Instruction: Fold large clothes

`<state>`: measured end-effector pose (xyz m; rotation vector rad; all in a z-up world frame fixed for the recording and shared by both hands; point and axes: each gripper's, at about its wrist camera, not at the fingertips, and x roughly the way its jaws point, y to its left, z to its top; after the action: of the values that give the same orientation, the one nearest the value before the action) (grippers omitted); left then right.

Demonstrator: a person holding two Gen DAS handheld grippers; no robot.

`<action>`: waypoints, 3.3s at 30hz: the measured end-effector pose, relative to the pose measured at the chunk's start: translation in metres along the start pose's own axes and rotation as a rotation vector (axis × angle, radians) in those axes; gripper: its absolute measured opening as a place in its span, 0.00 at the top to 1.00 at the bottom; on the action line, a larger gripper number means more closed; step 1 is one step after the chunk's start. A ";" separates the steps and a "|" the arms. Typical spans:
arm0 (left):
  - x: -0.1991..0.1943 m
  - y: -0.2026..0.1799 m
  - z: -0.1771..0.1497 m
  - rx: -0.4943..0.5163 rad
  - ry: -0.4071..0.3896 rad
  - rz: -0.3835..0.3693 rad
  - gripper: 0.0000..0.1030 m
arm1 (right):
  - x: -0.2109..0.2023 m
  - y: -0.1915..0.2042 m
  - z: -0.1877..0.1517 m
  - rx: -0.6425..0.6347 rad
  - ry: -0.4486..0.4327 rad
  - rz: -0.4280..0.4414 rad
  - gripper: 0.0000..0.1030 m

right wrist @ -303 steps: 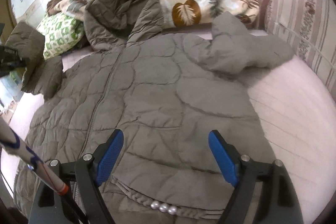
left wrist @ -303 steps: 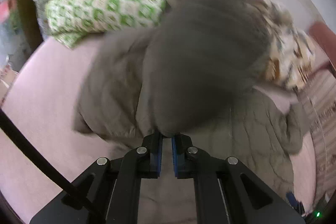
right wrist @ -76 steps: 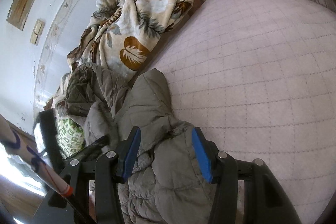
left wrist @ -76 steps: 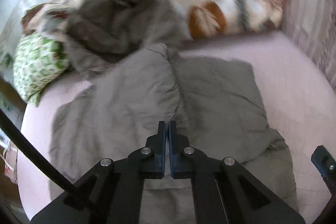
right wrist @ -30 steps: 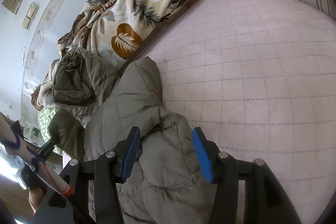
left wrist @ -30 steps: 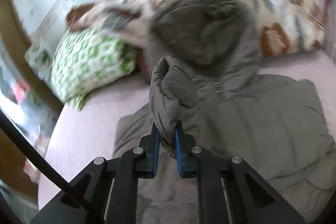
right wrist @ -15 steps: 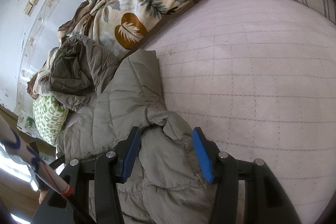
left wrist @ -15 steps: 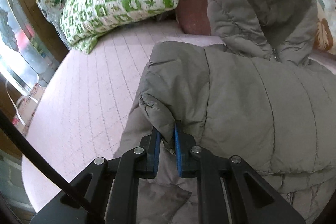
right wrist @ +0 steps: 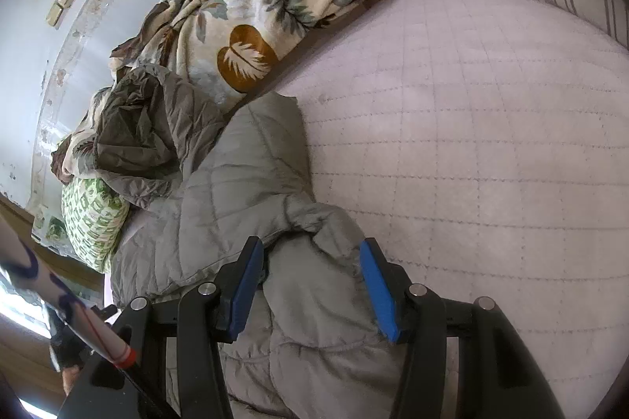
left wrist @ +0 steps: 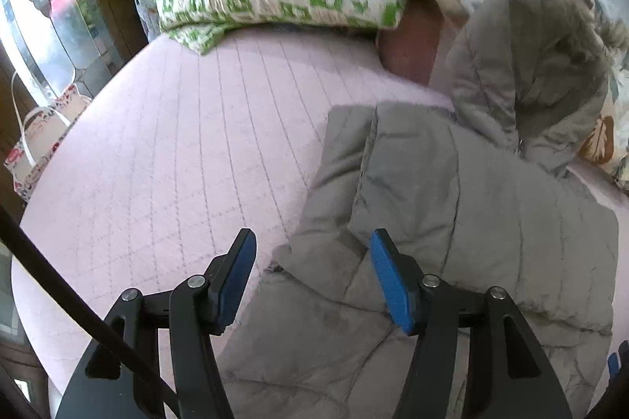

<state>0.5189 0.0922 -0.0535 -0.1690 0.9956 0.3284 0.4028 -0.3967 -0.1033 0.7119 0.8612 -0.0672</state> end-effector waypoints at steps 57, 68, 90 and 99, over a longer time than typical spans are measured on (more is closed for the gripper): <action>-0.110 -0.028 -0.175 0.280 -0.082 -0.065 0.40 | 0.010 0.090 -0.065 -0.556 -0.061 -0.419 0.39; -0.076 -0.012 -0.145 0.218 -0.138 -0.146 0.39 | 0.018 0.088 -0.086 -0.560 -0.080 -0.429 0.39; -0.044 0.096 -0.081 -0.036 -0.074 -0.125 0.37 | 0.088 0.308 0.046 -0.362 0.027 -0.184 0.35; 0.001 0.095 -0.081 -0.050 0.031 -0.142 0.37 | 0.161 0.369 0.123 -0.110 0.008 -0.023 0.26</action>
<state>0.4220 0.1585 -0.0963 -0.2898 1.0008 0.2211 0.7134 -0.1506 0.0369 0.5996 0.8739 -0.0373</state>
